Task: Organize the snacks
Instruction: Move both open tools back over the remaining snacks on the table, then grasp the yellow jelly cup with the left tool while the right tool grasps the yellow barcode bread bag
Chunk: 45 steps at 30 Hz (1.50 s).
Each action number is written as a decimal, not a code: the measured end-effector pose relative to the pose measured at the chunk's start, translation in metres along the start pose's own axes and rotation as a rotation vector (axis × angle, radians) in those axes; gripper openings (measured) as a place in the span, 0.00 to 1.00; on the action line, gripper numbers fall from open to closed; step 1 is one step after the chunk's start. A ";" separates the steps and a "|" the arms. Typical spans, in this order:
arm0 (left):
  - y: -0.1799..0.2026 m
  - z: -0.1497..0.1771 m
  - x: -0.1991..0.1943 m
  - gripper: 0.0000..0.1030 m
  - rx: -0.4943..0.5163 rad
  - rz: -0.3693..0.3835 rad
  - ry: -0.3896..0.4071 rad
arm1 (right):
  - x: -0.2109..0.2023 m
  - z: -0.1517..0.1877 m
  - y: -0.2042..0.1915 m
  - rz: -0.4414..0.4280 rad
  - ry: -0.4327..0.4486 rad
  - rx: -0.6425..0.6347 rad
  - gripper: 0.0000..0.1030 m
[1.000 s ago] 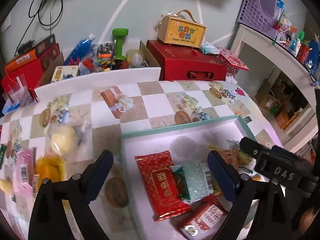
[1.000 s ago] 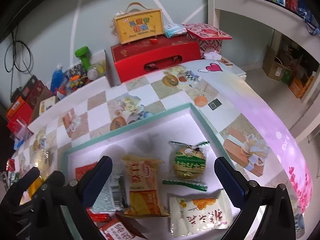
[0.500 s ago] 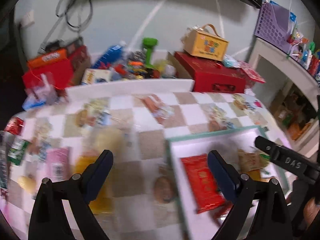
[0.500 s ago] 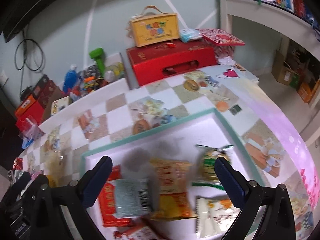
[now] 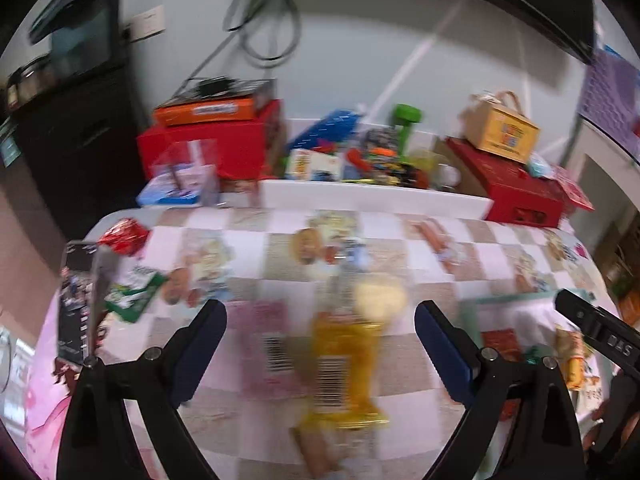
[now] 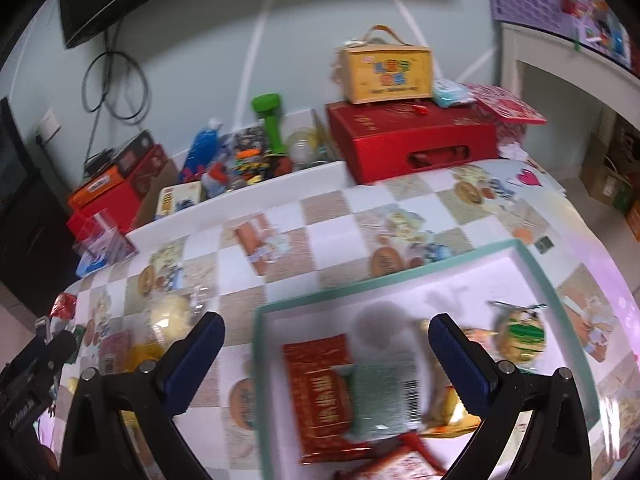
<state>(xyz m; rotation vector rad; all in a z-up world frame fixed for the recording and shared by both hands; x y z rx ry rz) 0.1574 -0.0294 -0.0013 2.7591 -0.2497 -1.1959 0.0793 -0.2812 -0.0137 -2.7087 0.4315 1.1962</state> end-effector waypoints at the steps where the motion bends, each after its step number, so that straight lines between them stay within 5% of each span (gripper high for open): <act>1: -0.010 -0.002 0.001 0.92 -0.021 -0.006 -0.001 | 0.001 0.000 -0.009 -0.012 -0.002 -0.012 1.00; 10: -0.092 -0.007 0.010 0.92 -0.184 -0.073 -0.021 | 0.021 0.012 -0.089 -0.119 -0.069 -0.130 1.00; 22: -0.145 0.020 0.046 0.88 -0.328 -0.093 -0.174 | 0.054 0.042 -0.180 -0.230 -0.183 -0.240 1.00; 39: -0.154 0.045 0.077 0.57 -0.390 -0.114 -0.267 | 0.095 0.069 -0.194 -0.203 -0.270 -0.282 1.00; 45: -0.137 0.046 0.081 0.42 -0.336 -0.104 -0.288 | 0.094 0.068 -0.192 -0.187 -0.262 -0.291 0.85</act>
Point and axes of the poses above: each gripper's, at about its wrist camera, not at the fingertips, and x roughly the way its jaws point, y to its right, z to its underside, the point moved 5 cm from there along x, roughly the way its jaws point, and after that the axes turned 10 degrees about -x, right-handed, at the moved point
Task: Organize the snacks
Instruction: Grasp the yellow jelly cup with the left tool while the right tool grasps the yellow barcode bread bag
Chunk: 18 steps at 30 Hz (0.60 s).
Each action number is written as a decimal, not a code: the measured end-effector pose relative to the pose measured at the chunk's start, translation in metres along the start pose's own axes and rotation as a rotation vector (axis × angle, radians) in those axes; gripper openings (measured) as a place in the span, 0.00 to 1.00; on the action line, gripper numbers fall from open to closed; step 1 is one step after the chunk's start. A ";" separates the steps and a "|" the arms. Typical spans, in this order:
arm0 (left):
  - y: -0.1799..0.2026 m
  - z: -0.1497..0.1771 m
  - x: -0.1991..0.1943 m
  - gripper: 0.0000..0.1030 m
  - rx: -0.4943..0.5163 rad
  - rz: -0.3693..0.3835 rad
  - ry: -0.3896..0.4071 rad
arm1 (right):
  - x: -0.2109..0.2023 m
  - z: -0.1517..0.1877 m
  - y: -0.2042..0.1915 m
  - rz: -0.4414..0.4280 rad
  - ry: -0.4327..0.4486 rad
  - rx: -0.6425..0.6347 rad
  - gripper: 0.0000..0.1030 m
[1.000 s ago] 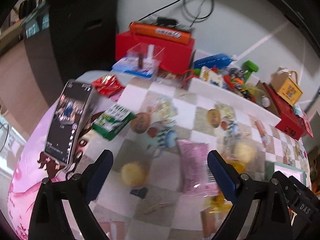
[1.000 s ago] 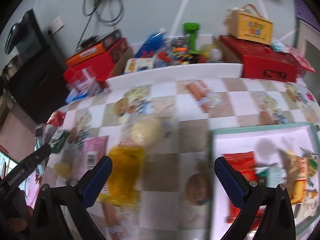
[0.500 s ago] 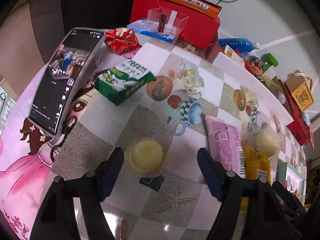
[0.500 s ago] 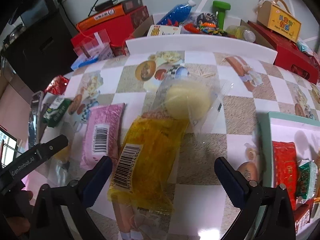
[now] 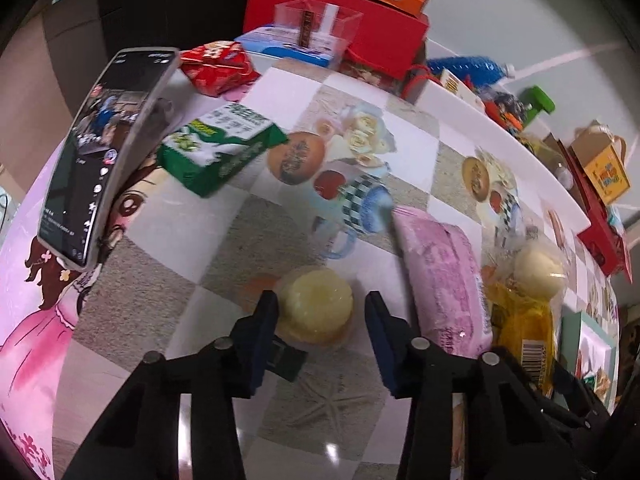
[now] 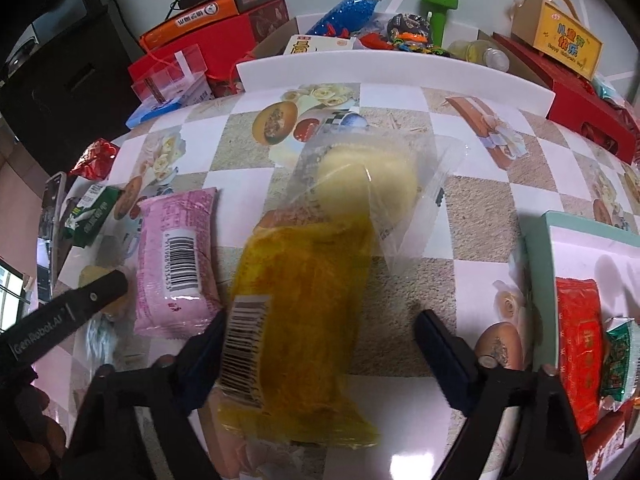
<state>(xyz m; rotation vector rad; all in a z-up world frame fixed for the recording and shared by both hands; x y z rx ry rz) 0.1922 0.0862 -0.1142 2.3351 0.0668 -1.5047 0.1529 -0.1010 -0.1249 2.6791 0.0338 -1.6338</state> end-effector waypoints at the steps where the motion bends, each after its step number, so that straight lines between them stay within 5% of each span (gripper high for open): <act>1: 0.003 0.002 0.000 0.40 0.010 0.002 -0.005 | -0.001 0.000 0.001 -0.003 0.001 0.001 0.83; 9: 0.021 0.016 -0.001 0.35 0.063 0.000 -0.038 | -0.006 0.004 0.003 -0.011 -0.007 -0.006 0.56; 18: 0.028 0.025 -0.009 0.12 0.058 -0.002 -0.032 | -0.016 0.016 0.014 -0.016 -0.023 0.012 0.48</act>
Point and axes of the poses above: each gripper's, at about its wrist camera, not at the fingertips, and x roughly the way its jaws point, y to its right, z to its underside, the point moved 5 cm from there along x, roughly the way its jaws point, and after that the axes turned 10 degrees about -x, right-handed, at the moved point
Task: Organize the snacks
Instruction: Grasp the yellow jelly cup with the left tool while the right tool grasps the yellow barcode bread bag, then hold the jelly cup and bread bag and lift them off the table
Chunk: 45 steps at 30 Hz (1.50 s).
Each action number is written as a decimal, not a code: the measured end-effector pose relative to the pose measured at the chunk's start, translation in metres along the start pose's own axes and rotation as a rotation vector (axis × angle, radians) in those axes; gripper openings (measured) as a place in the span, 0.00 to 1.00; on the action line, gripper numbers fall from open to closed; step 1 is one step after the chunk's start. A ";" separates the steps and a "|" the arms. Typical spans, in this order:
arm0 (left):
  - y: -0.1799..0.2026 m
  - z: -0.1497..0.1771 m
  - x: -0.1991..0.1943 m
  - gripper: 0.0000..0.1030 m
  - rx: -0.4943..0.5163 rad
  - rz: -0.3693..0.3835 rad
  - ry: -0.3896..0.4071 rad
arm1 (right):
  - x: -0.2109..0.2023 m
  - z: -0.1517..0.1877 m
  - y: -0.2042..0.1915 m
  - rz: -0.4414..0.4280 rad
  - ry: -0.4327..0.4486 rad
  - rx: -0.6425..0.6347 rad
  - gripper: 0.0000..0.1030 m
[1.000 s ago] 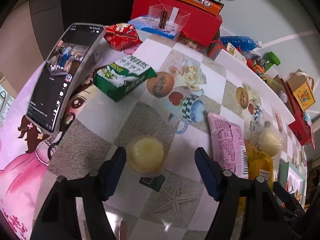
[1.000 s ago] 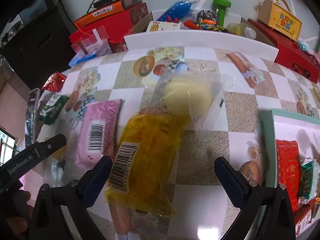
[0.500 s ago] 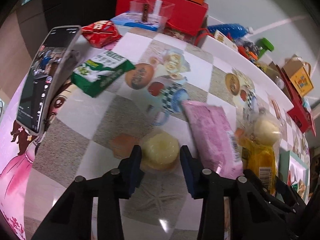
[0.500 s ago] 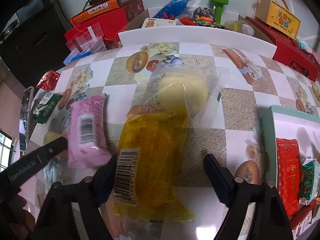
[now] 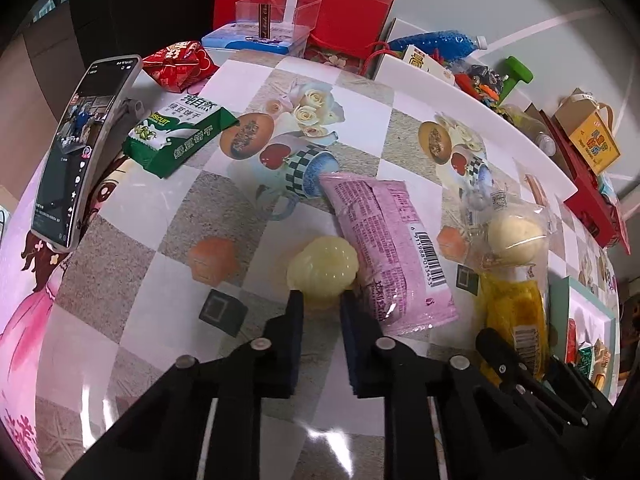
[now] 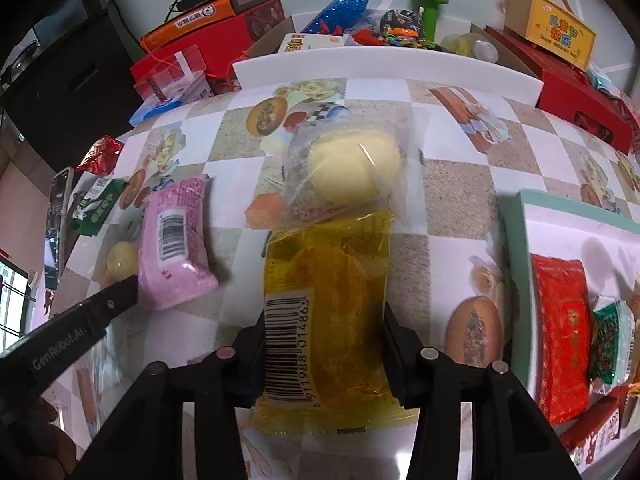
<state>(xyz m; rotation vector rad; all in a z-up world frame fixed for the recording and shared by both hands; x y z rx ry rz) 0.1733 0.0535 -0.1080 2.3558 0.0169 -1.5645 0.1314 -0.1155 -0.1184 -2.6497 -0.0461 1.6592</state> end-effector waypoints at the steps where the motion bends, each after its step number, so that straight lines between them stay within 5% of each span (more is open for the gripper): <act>1: 0.001 0.000 0.000 0.09 0.000 0.001 0.000 | -0.001 0.002 0.001 0.002 -0.002 0.003 0.48; 25: 0.001 -0.022 -0.056 0.05 -0.097 0.219 0.103 | -0.044 0.010 0.021 -0.027 0.054 0.054 0.46; 32: 0.000 -0.025 -0.038 0.06 -0.074 0.163 0.102 | -0.044 0.011 0.026 -0.035 0.051 0.071 0.46; 37: -0.001 -0.027 -0.022 0.25 -0.065 0.124 0.094 | -0.039 0.011 0.031 -0.040 0.040 0.086 0.46; 45: 0.010 -0.024 -0.006 0.28 0.018 0.048 0.105 | -0.034 0.014 0.036 -0.040 0.020 0.099 0.46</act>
Point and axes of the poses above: each gripper's, at about its wrist camera, not at the fingertips, and x roughly the way its jaws point, y to its right, z to its underside, the point moved 5 cm from there along x, roughly the way its jaws point, and after that the axes turned 10 degrees about -x, right-handed, at the moved point
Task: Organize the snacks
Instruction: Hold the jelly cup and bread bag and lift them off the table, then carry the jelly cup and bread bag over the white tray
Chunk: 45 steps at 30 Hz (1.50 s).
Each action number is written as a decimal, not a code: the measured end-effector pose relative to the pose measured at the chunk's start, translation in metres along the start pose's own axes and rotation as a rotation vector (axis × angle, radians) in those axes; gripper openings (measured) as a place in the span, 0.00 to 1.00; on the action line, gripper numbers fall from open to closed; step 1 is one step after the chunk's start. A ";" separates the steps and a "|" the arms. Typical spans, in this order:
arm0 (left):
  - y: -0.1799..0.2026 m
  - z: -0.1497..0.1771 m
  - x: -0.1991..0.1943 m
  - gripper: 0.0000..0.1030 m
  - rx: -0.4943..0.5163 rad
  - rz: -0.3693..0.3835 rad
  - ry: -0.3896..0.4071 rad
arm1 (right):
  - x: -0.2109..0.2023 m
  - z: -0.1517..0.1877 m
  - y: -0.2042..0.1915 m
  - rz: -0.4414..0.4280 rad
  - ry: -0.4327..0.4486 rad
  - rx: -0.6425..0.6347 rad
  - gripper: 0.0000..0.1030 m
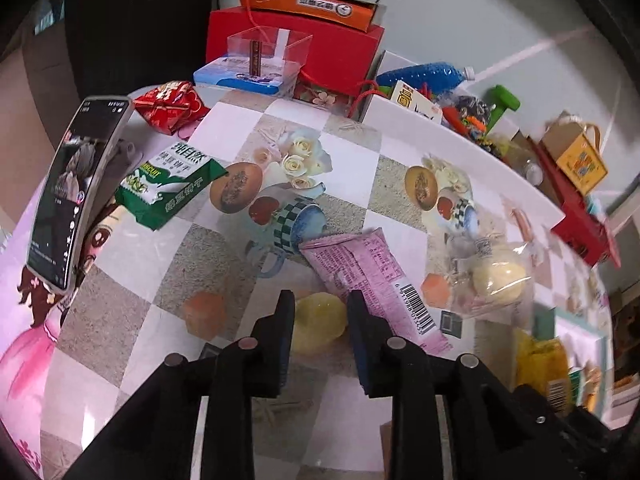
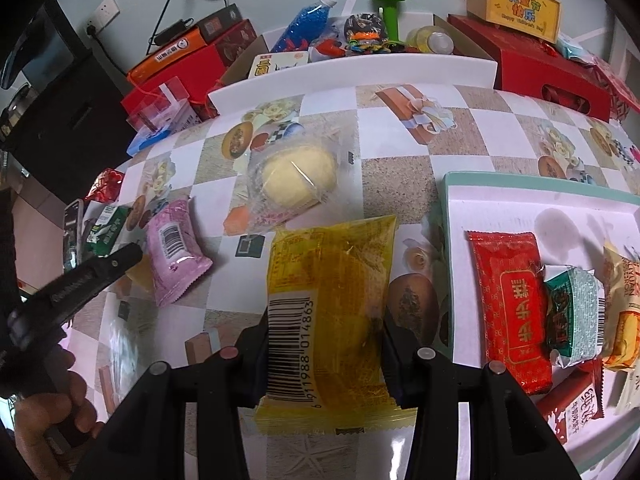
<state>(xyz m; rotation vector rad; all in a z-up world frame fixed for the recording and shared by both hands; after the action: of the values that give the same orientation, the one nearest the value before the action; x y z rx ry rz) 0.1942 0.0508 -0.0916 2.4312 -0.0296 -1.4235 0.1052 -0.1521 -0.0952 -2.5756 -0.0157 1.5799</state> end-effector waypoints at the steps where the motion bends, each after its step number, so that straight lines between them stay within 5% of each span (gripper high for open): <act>1: 0.001 0.001 0.002 0.29 0.010 -0.012 -0.001 | 0.000 0.000 0.000 0.000 -0.001 0.000 0.46; 19: 0.007 0.012 0.026 0.37 0.078 -0.113 0.035 | 0.009 0.002 0.002 0.005 -0.023 0.005 0.46; 33: 0.010 -0.004 -0.008 0.36 0.015 -0.073 0.046 | -0.013 -0.007 0.000 -0.008 0.038 0.001 0.46; 45: 0.075 -0.013 -0.076 0.36 0.104 0.096 0.158 | -0.036 -0.013 0.020 -0.003 0.082 0.047 0.46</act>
<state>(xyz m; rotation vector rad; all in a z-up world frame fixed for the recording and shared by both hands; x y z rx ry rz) 0.1774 -0.0029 -0.0001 2.5815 -0.1856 -1.2148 0.0988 -0.1758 -0.0596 -2.6006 0.0251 1.4547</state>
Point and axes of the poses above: each gripper's, at about its wrist camera, not at the fingertips, and x roughly the way its jaws point, y to its right, z to its underside, the point moved 5 cm from there along x, roughly the way its jaws point, and after that the axes turned 10 degrees about -x, right-handed, at the moved point
